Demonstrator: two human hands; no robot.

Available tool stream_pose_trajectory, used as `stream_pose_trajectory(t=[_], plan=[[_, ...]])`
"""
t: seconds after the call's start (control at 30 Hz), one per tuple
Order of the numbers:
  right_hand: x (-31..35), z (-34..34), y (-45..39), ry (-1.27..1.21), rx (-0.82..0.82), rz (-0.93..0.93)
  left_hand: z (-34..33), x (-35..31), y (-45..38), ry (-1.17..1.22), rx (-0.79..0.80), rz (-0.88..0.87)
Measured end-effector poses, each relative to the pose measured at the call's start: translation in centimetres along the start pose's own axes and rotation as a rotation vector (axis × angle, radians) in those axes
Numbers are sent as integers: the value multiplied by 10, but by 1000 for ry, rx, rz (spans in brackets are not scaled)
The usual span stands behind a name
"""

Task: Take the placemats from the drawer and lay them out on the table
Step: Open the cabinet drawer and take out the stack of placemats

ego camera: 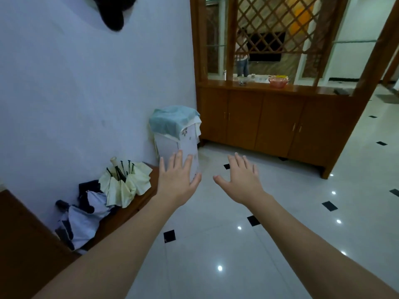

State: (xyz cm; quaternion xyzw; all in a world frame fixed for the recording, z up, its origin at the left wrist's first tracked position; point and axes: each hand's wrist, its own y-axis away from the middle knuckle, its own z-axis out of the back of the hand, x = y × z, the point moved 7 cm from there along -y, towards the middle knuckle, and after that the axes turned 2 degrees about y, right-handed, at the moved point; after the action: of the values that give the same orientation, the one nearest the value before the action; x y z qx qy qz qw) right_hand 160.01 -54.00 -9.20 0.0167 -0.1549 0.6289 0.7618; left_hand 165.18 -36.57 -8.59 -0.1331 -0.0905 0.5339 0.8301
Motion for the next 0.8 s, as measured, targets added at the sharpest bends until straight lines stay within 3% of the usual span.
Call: stream_pose_trajectory(t=[0.8], plan=[[124,-92,-297,-14,89,263,-100,179,-237,-11,-46,148]])
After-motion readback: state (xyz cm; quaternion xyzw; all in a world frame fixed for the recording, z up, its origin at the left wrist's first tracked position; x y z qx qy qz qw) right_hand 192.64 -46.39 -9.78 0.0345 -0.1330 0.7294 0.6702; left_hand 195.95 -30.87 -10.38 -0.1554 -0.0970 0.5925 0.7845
